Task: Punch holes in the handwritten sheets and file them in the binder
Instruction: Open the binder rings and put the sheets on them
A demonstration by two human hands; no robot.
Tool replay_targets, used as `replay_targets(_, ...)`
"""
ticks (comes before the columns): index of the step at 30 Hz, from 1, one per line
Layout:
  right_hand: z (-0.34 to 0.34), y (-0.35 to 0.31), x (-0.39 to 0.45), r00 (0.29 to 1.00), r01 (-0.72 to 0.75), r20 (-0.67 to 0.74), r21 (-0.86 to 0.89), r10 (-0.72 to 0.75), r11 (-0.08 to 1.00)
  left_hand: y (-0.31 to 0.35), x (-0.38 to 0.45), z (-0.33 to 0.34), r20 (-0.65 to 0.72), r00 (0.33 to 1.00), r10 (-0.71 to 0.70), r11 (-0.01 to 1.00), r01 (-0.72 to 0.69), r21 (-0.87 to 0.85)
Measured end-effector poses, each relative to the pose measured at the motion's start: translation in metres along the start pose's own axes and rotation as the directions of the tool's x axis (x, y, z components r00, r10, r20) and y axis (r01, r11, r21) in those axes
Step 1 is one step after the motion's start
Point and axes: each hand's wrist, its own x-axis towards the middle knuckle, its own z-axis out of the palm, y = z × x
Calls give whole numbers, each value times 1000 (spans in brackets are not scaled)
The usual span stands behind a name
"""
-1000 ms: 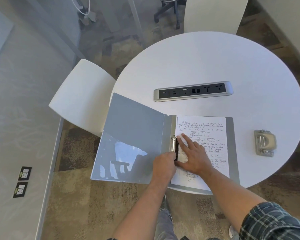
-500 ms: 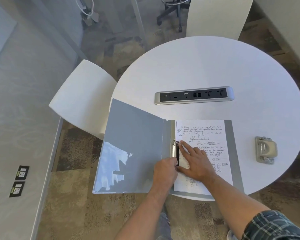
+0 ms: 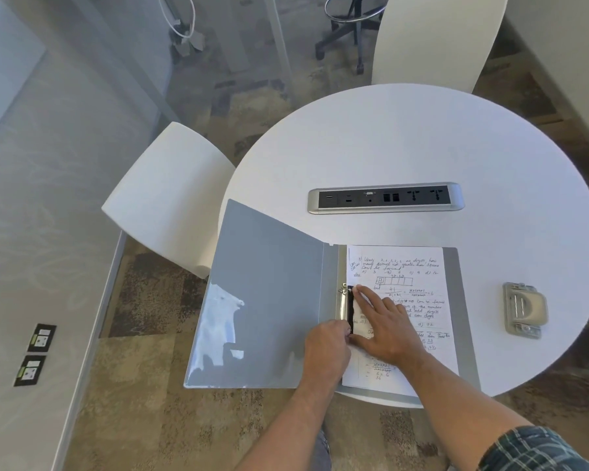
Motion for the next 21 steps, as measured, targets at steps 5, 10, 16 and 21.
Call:
replay_targets(5, -2, -1, 1, 1000, -14, 0, 41, 14, 999, -2, -1, 3, -41, 999, 25, 999, -25, -21)
replay_targets(10, -6, -4, 2, 999, -29, 47, 28, 28, 999, 0, -4, 7, -104, 995, 11, 999, -15, -44)
replay_targets(16, -6, -4, 2, 998, -23, 56, -13, 24, 1000, 2, -4, 7, -112, 993, 24, 999, -29, -46)
replay_targets(21, -10, 4, 4, 995, 26, 92, 65, -32, 998, -2, -6, 12, -78, 997, 23, 1000, -24, -15)
